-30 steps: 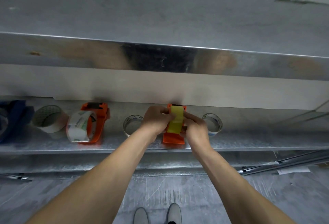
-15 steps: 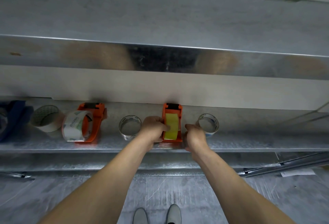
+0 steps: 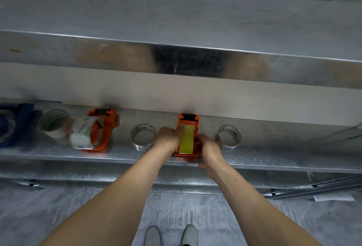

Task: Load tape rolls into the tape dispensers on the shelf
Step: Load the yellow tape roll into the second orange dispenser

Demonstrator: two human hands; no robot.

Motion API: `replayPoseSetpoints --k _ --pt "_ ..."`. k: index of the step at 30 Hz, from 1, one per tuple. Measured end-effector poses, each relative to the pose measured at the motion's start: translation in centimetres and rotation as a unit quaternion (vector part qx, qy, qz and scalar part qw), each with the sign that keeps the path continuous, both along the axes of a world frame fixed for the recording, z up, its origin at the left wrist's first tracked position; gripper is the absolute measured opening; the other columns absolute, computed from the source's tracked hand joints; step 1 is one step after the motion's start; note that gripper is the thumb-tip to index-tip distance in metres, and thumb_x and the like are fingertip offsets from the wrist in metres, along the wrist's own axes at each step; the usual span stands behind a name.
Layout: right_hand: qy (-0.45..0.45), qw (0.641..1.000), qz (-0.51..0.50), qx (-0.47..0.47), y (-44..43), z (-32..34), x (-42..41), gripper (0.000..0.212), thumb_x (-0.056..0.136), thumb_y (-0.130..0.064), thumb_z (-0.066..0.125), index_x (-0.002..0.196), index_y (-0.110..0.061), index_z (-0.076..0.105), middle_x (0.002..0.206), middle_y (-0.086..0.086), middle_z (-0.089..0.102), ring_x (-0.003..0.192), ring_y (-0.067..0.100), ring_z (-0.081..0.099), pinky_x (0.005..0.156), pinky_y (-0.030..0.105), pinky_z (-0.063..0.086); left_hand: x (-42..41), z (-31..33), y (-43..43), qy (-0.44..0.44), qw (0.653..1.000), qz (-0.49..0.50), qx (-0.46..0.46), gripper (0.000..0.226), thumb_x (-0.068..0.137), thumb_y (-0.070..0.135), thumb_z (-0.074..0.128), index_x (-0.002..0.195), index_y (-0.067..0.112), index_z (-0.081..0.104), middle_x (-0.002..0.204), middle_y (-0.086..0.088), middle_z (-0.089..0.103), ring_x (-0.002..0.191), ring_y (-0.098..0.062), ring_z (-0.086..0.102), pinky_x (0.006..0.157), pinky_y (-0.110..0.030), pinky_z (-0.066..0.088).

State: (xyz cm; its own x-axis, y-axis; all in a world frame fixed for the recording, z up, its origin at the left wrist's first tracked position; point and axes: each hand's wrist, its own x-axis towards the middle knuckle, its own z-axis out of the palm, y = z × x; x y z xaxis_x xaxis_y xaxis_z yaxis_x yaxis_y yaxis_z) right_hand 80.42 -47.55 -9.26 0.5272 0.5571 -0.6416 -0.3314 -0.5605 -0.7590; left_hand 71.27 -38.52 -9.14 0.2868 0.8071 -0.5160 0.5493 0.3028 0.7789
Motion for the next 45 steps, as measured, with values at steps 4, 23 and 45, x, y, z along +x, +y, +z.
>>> replayPoseSetpoints --k 4,23,45 --pt "-0.01 0.999 0.043 0.027 -0.5 0.2 0.1 0.02 0.089 -0.035 0.062 0.101 -0.022 0.071 0.099 0.004 0.076 0.093 0.023 0.07 0.068 0.03 0.046 0.6 0.6 0.0 0.007 0.999 0.022 -0.027 0.067 0.083 0.074 0.045 0.066 0.009 0.055 0.068 -0.016 0.062 0.075 -0.035 0.07 0.069 -0.04 0.054" --pt "-0.04 0.997 0.064 -0.012 1.0 0.3 1.0 0.046 0.083 -0.061 0.066 0.084 -0.016 0.069 0.082 0.002 0.074 0.074 0.018 0.07 0.062 0.035 0.057 0.3 0.3 0.4 -0.106 0.991 0.02 -0.08 0.026 0.095 0.036 0.059 0.086 0.014 0.07 0.085 -0.009 0.076 0.078 -0.027 0.075 0.082 -0.046 0.06" --pt "0.394 0.882 -0.022 0.258 -1.2 1.2 2.8 0.064 0.072 -0.027 0.062 0.133 -0.006 0.058 0.135 0.024 0.059 0.122 0.048 0.056 0.093 0.064 0.047 -1.6 3.2 2.1 -0.309 0.929 0.072 -0.189 0.022 0.087 0.012 0.05 0.085 -0.001 0.067 0.08 -0.016 0.068 0.073 -0.028 0.062 0.074 -0.036 0.05"
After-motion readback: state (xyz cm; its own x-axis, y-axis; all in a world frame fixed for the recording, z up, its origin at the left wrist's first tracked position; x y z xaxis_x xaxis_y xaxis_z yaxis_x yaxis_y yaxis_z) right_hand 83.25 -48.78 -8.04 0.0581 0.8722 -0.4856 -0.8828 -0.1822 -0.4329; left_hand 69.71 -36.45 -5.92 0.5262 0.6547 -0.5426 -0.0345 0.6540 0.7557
